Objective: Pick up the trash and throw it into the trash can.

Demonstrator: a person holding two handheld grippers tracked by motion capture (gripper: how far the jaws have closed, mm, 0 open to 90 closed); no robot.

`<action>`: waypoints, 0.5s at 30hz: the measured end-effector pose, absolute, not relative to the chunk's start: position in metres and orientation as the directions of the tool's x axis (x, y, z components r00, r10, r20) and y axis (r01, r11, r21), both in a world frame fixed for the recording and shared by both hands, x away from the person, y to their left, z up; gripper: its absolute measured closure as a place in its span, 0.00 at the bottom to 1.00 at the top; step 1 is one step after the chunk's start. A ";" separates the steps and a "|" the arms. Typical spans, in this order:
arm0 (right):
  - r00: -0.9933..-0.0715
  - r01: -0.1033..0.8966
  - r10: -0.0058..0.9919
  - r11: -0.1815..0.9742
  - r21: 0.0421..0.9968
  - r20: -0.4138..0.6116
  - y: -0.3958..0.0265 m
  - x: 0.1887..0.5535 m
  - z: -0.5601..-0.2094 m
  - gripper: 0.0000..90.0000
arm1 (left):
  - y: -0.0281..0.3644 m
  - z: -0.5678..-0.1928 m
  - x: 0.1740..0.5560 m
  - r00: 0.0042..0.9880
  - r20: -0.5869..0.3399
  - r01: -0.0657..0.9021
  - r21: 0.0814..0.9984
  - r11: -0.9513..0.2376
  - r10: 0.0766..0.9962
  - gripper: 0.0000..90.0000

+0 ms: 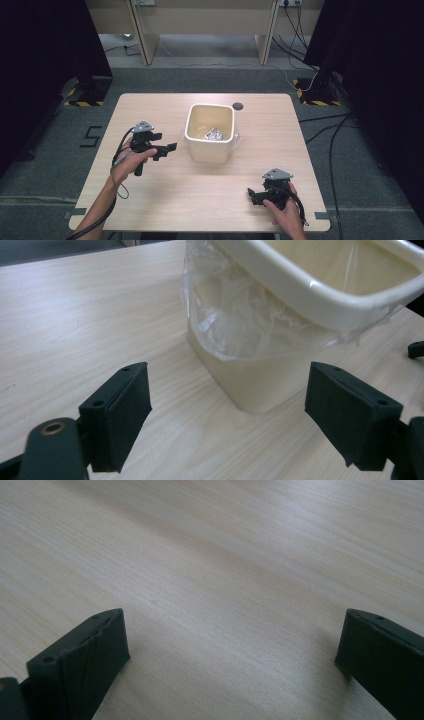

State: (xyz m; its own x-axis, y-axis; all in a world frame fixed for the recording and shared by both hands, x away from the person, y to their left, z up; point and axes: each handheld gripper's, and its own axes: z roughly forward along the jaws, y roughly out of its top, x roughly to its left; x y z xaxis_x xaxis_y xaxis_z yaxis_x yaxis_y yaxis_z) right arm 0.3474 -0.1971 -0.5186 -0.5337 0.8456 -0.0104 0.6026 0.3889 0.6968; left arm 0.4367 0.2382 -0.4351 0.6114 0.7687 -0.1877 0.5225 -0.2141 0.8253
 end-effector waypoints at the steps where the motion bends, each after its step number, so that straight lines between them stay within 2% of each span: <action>1: -0.534 0.603 0.846 0.389 0.697 -0.010 -0.197 0.347 -0.519 0.00 | 0.239 -0.438 0.436 0.610 -0.189 0.525 0.824 -0.213 0.770 0.20; 15: -0.533 0.603 0.846 0.388 0.697 -0.010 -0.197 0.347 -0.519 0.00 | 0.240 -0.469 0.425 0.596 -0.163 0.537 0.809 -0.239 0.786 0.20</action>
